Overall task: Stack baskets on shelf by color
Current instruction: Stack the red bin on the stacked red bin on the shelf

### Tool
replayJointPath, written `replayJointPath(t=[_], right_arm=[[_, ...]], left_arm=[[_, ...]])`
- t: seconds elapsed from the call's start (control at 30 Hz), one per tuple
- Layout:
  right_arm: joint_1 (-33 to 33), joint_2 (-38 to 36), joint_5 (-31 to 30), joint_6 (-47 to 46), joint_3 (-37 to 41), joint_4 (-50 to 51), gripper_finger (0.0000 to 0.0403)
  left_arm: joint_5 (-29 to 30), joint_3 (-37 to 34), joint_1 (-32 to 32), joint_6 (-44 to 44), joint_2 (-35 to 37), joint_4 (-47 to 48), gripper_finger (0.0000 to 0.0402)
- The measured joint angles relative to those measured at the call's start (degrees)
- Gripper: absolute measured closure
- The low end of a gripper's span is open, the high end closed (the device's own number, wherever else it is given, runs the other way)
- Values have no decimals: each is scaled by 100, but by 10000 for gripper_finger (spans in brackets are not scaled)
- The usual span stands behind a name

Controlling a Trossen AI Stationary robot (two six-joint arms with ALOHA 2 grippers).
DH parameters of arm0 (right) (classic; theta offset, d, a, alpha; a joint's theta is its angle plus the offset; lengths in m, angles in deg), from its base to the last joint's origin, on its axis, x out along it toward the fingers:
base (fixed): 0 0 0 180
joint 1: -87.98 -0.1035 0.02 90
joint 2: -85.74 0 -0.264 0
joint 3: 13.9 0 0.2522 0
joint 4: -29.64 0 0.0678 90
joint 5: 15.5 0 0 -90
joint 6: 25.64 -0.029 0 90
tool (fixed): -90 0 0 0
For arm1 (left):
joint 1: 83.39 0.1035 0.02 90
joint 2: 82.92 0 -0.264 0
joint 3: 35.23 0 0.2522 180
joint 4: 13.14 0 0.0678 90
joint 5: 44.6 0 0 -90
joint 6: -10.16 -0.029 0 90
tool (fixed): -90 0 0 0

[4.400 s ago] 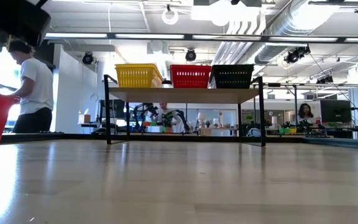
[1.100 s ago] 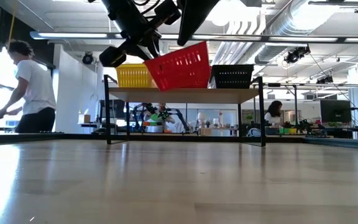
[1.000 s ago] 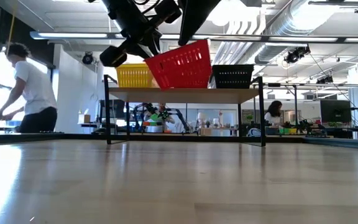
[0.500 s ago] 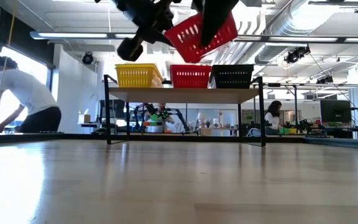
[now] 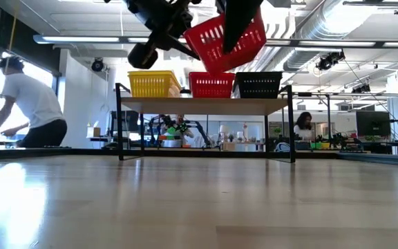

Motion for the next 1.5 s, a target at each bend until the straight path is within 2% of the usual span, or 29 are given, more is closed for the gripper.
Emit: replayJointPath(t=[0.33, 0.6, 1.0, 1.4, 1.5], right_arm=[[-80, -11, 112, -76, 0, 83, 403], [-80, -193, 167, -164, 0, 462, 403], [89, -751, -76, 166, 2, 951, 403], [708, -1763, -447, 882, 2, 1040, 403], [933, -2026, -541, 1213, 2, 810, 403]], left_arm=[[15, -4, 25, -155, 0, -8, 293], [-420, -4, 254, -816, 0, -169, 241], [-413, -6, 642, -1093, 120, -1508, 238], [-204, -1, 991, -1660, 321, -1746, 239], [-142, -11, 1080, -1907, 465, -1724, 239]])
